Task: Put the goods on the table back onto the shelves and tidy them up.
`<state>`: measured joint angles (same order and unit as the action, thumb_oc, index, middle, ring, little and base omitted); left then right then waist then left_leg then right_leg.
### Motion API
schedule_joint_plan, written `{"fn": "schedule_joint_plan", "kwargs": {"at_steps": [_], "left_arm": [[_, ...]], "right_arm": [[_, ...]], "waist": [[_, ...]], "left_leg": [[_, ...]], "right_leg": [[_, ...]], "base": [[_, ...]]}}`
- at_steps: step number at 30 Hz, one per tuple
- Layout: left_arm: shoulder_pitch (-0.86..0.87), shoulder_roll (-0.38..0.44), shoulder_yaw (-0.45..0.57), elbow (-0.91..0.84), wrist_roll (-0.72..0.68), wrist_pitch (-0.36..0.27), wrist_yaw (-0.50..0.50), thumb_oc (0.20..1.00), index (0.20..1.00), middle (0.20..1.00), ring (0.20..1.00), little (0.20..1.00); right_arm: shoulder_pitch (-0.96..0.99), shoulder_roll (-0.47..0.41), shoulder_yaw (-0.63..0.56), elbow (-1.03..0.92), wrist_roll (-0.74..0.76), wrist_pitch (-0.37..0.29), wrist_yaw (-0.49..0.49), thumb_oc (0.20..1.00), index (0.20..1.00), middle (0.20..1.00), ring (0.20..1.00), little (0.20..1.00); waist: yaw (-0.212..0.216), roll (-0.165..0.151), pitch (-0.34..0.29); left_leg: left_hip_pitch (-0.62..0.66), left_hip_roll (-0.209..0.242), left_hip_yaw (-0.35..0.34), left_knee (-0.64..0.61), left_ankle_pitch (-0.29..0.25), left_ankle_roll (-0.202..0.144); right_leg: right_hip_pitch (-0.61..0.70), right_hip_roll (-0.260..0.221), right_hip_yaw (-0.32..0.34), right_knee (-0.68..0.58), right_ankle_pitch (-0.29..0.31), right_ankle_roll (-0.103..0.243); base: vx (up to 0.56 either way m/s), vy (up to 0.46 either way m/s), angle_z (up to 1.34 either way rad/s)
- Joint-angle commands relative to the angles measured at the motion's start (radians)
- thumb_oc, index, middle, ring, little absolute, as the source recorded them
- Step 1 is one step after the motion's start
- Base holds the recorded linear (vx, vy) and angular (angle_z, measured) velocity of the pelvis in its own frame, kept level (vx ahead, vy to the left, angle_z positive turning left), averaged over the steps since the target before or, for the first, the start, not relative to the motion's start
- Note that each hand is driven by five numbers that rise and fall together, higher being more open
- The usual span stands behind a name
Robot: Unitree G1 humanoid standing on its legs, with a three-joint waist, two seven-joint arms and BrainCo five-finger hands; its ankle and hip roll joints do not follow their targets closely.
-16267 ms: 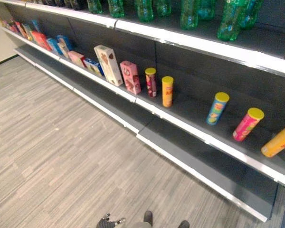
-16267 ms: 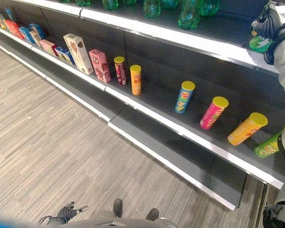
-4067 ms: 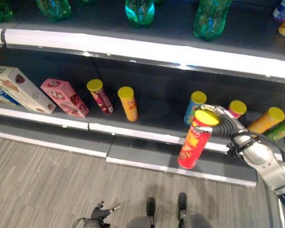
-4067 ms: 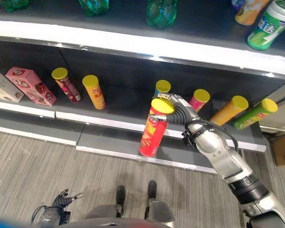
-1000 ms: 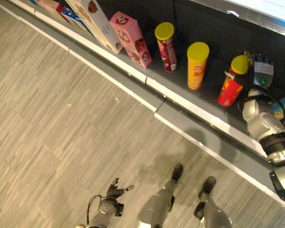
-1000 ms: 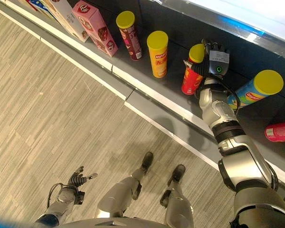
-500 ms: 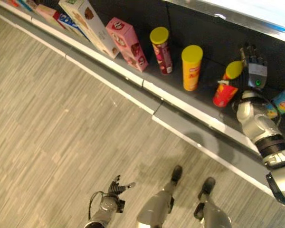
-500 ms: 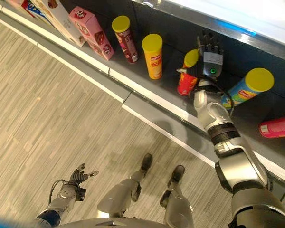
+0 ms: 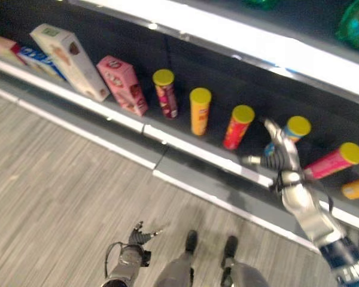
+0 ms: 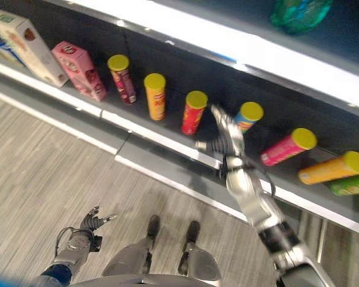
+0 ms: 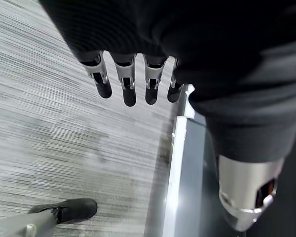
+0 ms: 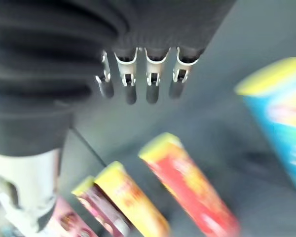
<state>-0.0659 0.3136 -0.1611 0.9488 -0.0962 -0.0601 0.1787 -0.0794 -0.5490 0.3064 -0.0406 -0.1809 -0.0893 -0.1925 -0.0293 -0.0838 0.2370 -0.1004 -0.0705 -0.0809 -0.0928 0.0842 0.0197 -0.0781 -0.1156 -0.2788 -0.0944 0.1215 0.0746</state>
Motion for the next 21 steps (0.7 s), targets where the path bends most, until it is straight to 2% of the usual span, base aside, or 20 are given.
{"fn": "schedule_joint_plan", "kwargs": {"at_steps": [1, 4, 7, 8, 10, 12, 14, 15, 17, 19, 21], "left_arm": [[0.009, 0.034, -0.016, 0.05, 0.094, -0.01, -0.055, 1.0, 1.0, 1.0, 1.0, 1.0], [0.024, 0.044, -0.039, 0.057, 0.131, -0.021, -0.087, 1.0, 1.0, 1.0, 1.0, 1.0], [0.023, 0.046, -0.049, 0.055, 0.136, -0.025, -0.095, 1.0, 1.0, 1.0, 1.0, 1.0], [0.017, 0.048, -0.053, 0.059, 0.13, -0.026, -0.102, 1.0, 1.0, 1.0, 1.0, 1.0], [0.012, 0.05, -0.055, 0.057, 0.127, -0.023, -0.104, 1.0, 1.0, 1.0, 1.0, 1.0], [-0.011, 0.052, -0.057, 0.067, 0.108, -0.014, -0.103, 1.0, 1.0, 1.0, 1.0, 1.0], [-0.011, 0.052, -0.057, 0.067, 0.108, -0.014, -0.103, 1.0, 1.0, 1.0, 1.0, 1.0], [-0.041, 0.056, -0.051, 0.091, 0.076, -0.002, -0.093, 1.0, 1.0, 1.0, 1.0, 1.0], [-0.058, 0.068, -0.021, 0.152, 0.054, 0.013, -0.102, 1.0, 1.0, 1.0, 1.0, 1.0], [-0.049, 0.072, -0.019, 0.19, 0.089, 0.01, -0.068, 1.0, 1.0, 1.0, 1.0, 1.0], [-0.029, 0.067, -0.006, 0.217, 0.095, 0.01, -0.057, 1.0, 1.0, 1.0, 1.0, 1.0]], "right_arm": [[-0.045, -0.061, 0.036, 0.082, 0.226, -0.043, 0.251, 1.0, 1.0, 1.0, 1.0, 1.0], [0.061, -0.042, 0.045, 0.238, 0.319, -0.018, 0.362, 1.0, 1.0, 1.0, 1.0, 1.0], [0.097, -0.006, 0.03, 0.341, 0.337, -0.002, 0.365, 1.0, 1.0, 1.0, 1.0, 1.0], [0.122, 0.051, -0.008, 0.481, 0.366, 0.007, 0.351, 1.0, 1.0, 1.0, 1.0, 1.0], [0.131, 0.077, -0.025, 0.547, 0.366, 0.016, 0.34, 1.0, 1.0, 1.0, 1.0, 1.0], [0.127, 0.162, -0.079, 0.775, 0.374, 0.036, 0.291, 1.0, 1.0, 1.0, 1.0, 1.0], [0.127, 0.162, -0.079, 0.775, 0.374, 0.036, 0.291, 1.0, 1.0, 1.0, 1.0, 1.0], [0.112, 0.219, -0.145, 0.978, 0.389, 0.056, 0.244, 1.0, 1.0, 1.0, 1.0, 1.0], [0.106, 0.234, -0.17, 1.025, 0.412, 0.063, 0.239, 1.0, 1.0, 1.0, 1.0, 1.0], [0.103, 0.267, -0.215, 1.121, 0.419, 0.051, 0.19, 1.0, 1.0, 1.0, 1.0, 1.0], [0.101, 0.28, -0.232, 1.162, 0.39, 0.054, 0.161, 1.0, 1.0, 1.0, 1.0, 1.0]], "waist": [[0.027, 0.037, -0.033], [0.008, 0.031, -0.04], [-0.002, 0.028, -0.042], [-0.014, 0.026, -0.039], [-0.019, 0.027, -0.039], [-0.036, 0.033, -0.04], [-0.036, 0.033, -0.04], [-0.04, 0.036, -0.055], [-0.044, 0.034, -0.064], [-0.046, 0.017, -0.091], [-0.035, -0.002, -0.116]], "left_leg": [[0.064, 0.015, 0.129, 0.006, -0.178, 0.015], [0.082, 0.012, 0.16, 0.006, -0.185, 0.021], [0.084, 0.014, 0.185, 0.006, -0.185, 0.02], [0.085, 0.022, 0.207, 0.006, -0.181, 0.02], [0.083, 0.028, 0.215, 0.006, -0.18, 0.019], [0.086, 0.051, 0.244, 0.006, -0.176, 0.019], [0.086, 0.051, 0.244, 0.006, -0.176, 0.019], [0.101, 0.064, 0.278, 0.006, -0.189, 0.021], [0.104, 0.067, 0.293, 0.006, -0.192, 0.023], [0.106, 0.071, 0.33, 0.006, -0.195, 0.027], [0.102, 0.068, 0.357, 0.006, -0.193, 0.029]], "right_leg": [[0.05, -0.057, 0.059, 0.058, -0.107, 0.089], [0.038, -0.066, 0.08, 0.08, -0.076, 0.101], [0.029, -0.066, 0.077, 0.078, -0.057, 0.106], [0.019, -0.061, 0.072, 0.093, -0.054, 0.107], [0.013, -0.058, 0.065, 0.111, -0.063, 0.105], [0.017, -0.049, 0.043, 0.178, -0.114, 0.083], [0.017, -0.049, 0.043, 0.178, -0.114, 0.083], [0.044, -0.049, 0.026, 0.256, -0.175, 0.063], [0.047, -0.049, 0.028, 0.283, -0.186, 0.058], [0.077, -0.05, 0.023, 0.324, -0.198, 0.051], [0.116, -0.05, 0.03, 0.303, -0.16, 0.066]], "base": [[-0.04, 0.115, -0.65], [-0.05, 0.127, -0.55], [-0.06, 0.051, -0.29], [-0.1, 0.033, -0.31], [-0.07, 0.008, -0.24], [-0.06, -0.002, -0.21], [-0.01, -0.001, -0.26], [0.01, 0.001, -0.3], [0.01, -0.009, -0.49], [-0.01, -0.112, -0.99], [-0.04, -0.166, -0.8]]}}
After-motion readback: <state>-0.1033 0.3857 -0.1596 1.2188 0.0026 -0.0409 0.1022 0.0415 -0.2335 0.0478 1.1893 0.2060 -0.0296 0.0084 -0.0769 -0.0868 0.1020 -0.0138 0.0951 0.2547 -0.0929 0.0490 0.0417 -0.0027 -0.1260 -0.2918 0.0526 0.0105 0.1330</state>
